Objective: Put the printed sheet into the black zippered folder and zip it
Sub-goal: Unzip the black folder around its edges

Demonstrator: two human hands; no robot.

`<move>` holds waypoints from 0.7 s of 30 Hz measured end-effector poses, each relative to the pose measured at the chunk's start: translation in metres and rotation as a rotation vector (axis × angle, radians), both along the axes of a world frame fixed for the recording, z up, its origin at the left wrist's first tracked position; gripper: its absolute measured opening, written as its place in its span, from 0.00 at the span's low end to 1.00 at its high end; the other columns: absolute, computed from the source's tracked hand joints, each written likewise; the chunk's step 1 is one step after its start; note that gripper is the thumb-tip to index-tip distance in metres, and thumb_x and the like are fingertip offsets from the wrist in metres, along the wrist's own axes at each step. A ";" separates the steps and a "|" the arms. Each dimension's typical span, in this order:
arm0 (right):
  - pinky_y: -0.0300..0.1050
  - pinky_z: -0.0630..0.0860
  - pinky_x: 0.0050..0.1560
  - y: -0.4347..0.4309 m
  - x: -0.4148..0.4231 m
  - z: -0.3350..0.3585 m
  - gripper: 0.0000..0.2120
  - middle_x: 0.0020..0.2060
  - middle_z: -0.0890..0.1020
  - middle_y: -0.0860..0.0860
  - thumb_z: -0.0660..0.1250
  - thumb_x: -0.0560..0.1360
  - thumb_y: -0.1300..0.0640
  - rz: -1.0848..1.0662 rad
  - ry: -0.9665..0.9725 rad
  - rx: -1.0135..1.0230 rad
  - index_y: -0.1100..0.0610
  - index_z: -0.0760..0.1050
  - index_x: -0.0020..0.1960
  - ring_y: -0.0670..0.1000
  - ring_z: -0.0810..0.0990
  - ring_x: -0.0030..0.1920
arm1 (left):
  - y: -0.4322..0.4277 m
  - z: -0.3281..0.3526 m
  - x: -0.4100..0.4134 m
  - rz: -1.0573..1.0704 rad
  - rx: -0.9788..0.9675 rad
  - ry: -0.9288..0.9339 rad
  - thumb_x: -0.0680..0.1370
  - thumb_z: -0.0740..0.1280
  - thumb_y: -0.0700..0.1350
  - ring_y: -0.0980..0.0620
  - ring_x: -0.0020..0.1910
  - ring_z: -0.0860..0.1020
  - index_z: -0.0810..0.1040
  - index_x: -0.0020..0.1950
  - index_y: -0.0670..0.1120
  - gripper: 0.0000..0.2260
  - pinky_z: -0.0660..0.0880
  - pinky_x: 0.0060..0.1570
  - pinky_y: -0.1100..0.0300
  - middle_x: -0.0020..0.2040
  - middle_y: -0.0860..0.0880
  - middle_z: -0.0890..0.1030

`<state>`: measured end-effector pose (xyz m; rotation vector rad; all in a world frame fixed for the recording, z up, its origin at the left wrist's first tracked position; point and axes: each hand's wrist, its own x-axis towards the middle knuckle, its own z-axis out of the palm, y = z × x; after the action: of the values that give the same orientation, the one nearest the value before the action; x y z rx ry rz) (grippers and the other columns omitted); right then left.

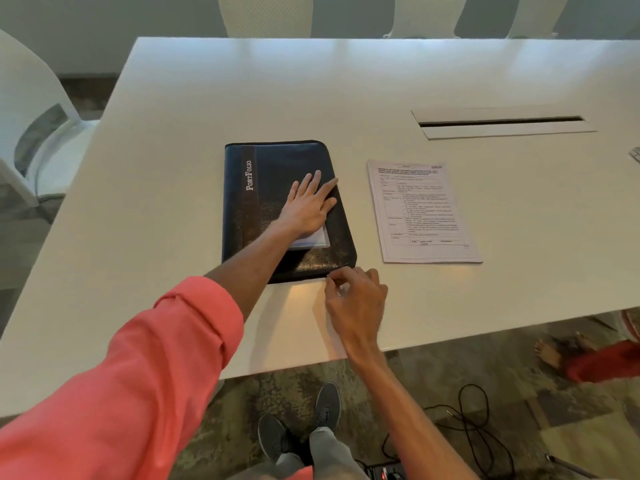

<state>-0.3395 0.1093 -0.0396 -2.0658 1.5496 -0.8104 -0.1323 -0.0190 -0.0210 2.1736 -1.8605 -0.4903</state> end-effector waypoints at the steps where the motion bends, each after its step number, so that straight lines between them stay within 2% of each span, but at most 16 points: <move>1: 0.49 0.68 0.50 0.000 -0.002 -0.001 0.02 0.46 0.86 0.43 0.76 0.78 0.53 -0.005 -0.004 -0.008 0.48 0.85 0.50 0.46 0.74 0.51 | 0.004 0.004 0.008 -0.024 0.024 0.025 0.90 0.51 0.57 0.44 0.88 0.40 0.50 0.88 0.59 0.26 0.38 0.84 0.41 0.89 0.45 0.44; 4: 0.47 0.64 0.49 0.000 -0.003 -0.002 0.02 0.46 0.86 0.43 0.76 0.78 0.53 -0.005 0.008 -0.025 0.48 0.84 0.51 0.46 0.74 0.50 | 0.032 0.009 0.047 -0.022 0.069 0.007 0.89 0.56 0.59 0.44 0.87 0.39 0.52 0.88 0.61 0.28 0.37 0.84 0.39 0.89 0.46 0.43; 7: 0.48 0.67 0.50 0.001 -0.002 -0.004 0.03 0.47 0.86 0.43 0.76 0.78 0.52 -0.001 0.018 -0.030 0.48 0.83 0.52 0.47 0.76 0.51 | 0.089 0.003 0.091 0.074 0.022 -0.015 0.86 0.57 0.65 0.46 0.87 0.39 0.52 0.87 0.63 0.31 0.37 0.84 0.40 0.89 0.47 0.43; 11: 0.51 0.71 0.50 0.006 0.002 -0.004 0.04 0.46 0.85 0.42 0.77 0.78 0.51 -0.005 0.022 -0.043 0.48 0.83 0.51 0.48 0.76 0.50 | 0.158 -0.005 0.121 0.097 0.007 0.093 0.82 0.55 0.72 0.50 0.87 0.40 0.48 0.86 0.68 0.34 0.40 0.83 0.43 0.89 0.53 0.40; 15: 0.52 0.72 0.50 0.012 0.014 -0.004 0.06 0.46 0.84 0.44 0.78 0.77 0.52 -0.003 0.014 -0.037 0.49 0.82 0.50 0.48 0.77 0.50 | 0.169 -0.013 0.119 0.072 -0.045 0.049 0.84 0.51 0.72 0.52 0.87 0.40 0.43 0.86 0.68 0.33 0.42 0.86 0.45 0.88 0.54 0.37; 21: 0.50 0.71 0.50 0.037 0.044 -0.002 0.05 0.45 0.83 0.43 0.78 0.77 0.53 0.060 -0.002 -0.038 0.49 0.82 0.49 0.47 0.76 0.49 | 0.171 -0.018 0.117 0.082 -0.069 0.010 0.85 0.49 0.72 0.53 0.87 0.41 0.41 0.87 0.66 0.32 0.44 0.86 0.45 0.88 0.54 0.36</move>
<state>-0.2952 0.1468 -0.0414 -2.1266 1.4748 -0.8263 -0.0154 0.1521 -0.0391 2.1876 -1.7488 -0.4134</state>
